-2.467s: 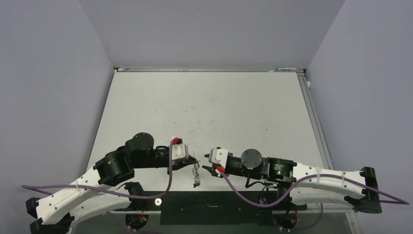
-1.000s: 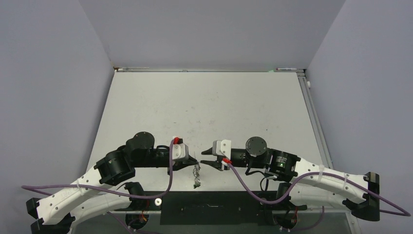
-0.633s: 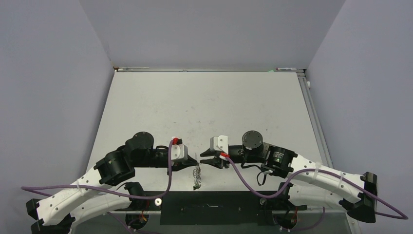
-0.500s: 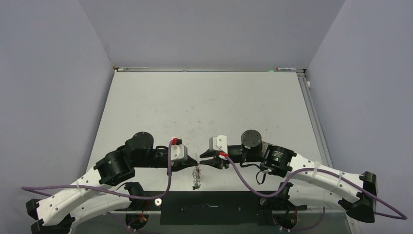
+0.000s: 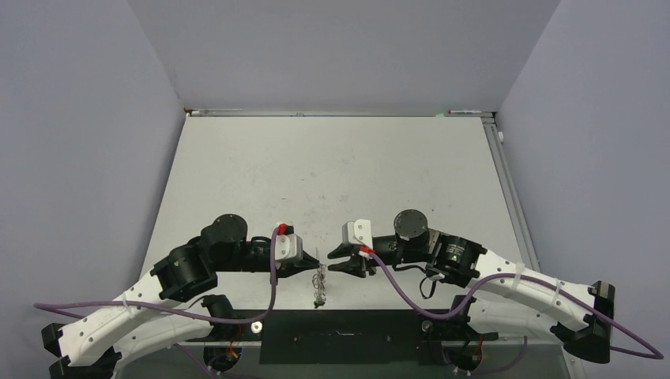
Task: Put the keys on the keyring
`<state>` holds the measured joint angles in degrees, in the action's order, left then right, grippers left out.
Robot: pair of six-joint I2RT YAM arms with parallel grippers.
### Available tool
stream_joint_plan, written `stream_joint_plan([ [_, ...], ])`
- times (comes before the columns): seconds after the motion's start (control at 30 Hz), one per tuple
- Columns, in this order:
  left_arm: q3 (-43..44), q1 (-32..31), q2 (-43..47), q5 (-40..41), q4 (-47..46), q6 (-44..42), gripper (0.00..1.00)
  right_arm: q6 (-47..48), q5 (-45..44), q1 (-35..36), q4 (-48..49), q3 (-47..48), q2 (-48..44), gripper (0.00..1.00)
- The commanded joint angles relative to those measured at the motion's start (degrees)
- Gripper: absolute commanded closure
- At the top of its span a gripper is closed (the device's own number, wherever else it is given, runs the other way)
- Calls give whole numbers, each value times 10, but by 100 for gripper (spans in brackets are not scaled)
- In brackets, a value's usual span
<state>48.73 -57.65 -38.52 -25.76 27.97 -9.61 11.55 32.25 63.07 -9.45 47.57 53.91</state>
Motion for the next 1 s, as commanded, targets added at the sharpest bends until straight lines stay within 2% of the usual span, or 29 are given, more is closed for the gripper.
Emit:
stream_joint_plan([
  [0.0, 6, 2, 5, -3, -46, 1, 100, -11, 42, -1, 18, 26, 4, 73],
  [0.47, 5, 3, 4, -3, -45, 2, 100, -15, 62, 0, 48, 35, 42, 74],
  [0.53, 5, 2, 4, -3, -45, 2, 100, -15, 61, 0, 51, 33, 41, 77],
  [0.73, 6, 2, 4, -2, -45, 2, 100, -13, 59, 0, 48, 32, 36, 94],
  [0.97, 6, 2, 9, 7, -43, 0, 100, -18, 44, 0, 41, 14, 15, 95],
])
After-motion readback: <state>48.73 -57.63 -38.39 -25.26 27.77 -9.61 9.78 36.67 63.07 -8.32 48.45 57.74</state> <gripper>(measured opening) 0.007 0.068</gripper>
